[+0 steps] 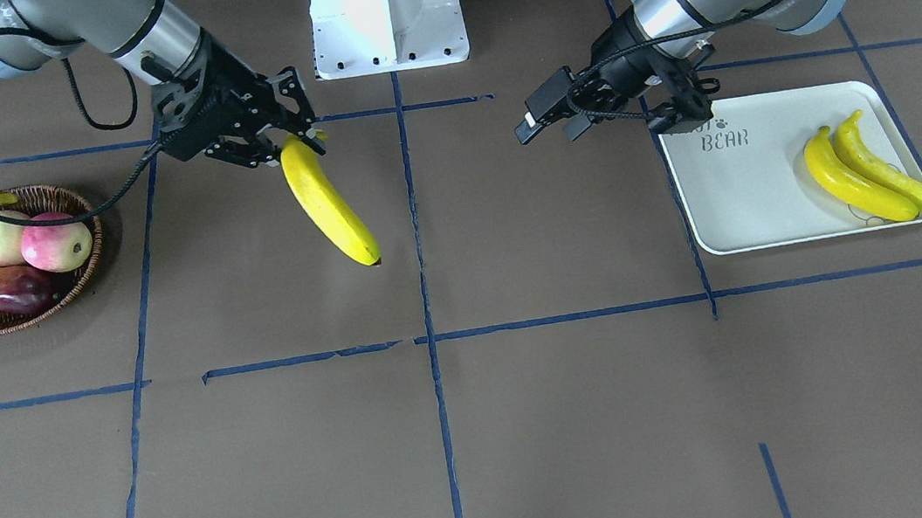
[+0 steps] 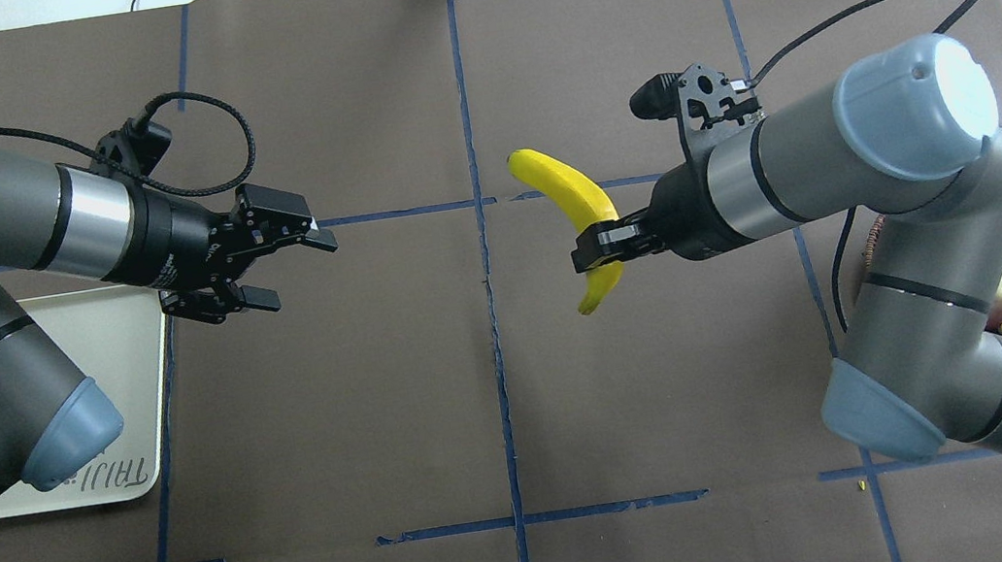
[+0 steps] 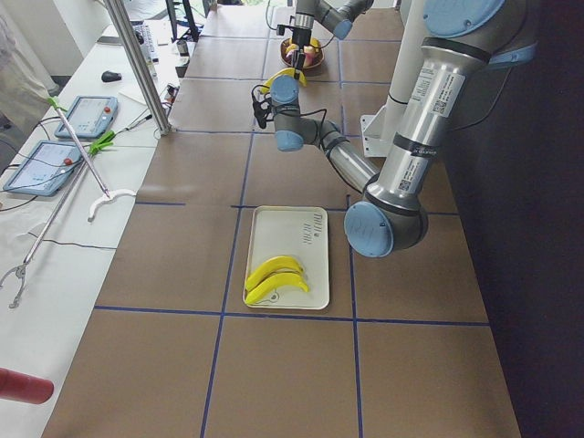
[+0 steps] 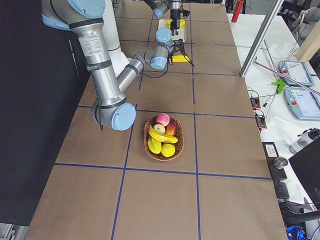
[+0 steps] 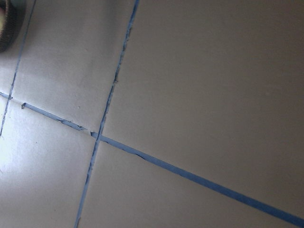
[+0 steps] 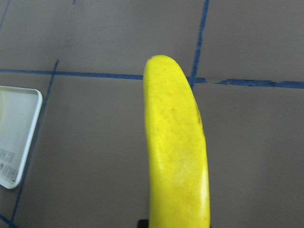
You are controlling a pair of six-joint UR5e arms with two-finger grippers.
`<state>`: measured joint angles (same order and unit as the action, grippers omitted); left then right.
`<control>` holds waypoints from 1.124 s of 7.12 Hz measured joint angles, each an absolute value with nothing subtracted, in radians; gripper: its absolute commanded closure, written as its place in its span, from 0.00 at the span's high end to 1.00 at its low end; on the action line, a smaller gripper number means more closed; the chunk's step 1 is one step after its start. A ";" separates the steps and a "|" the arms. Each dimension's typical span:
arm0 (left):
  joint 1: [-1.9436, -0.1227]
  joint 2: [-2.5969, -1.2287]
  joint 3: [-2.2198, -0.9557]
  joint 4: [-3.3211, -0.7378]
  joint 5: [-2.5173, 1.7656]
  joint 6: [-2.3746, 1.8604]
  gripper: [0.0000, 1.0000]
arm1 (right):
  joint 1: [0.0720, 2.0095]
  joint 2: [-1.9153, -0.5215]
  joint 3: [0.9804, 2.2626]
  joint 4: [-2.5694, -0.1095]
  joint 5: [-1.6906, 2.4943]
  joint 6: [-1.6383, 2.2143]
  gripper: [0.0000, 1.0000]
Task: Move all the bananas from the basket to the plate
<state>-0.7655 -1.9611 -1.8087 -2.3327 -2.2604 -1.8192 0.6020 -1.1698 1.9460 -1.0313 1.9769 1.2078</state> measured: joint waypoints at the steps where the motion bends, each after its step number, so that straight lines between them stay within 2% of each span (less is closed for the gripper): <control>1: -0.757 -1.995 -1.801 -2.332 -2.243 -1.901 1.00 | 0.560 -1.132 1.901 -0.939 1.910 1.285 0.05; 5: -0.702 -2.072 -1.756 -2.327 -2.130 -2.106 1.00 | 0.377 -1.068 1.842 -0.794 1.660 1.441 0.10; 7: -0.697 -2.084 -1.740 -2.327 -2.124 -2.122 0.99 | 0.331 -1.065 1.844 -0.788 1.620 1.450 0.21; 8: -0.693 -2.085 -1.738 -2.327 -2.123 -2.124 0.99 | 0.323 -1.063 1.846 -0.787 1.616 1.450 0.30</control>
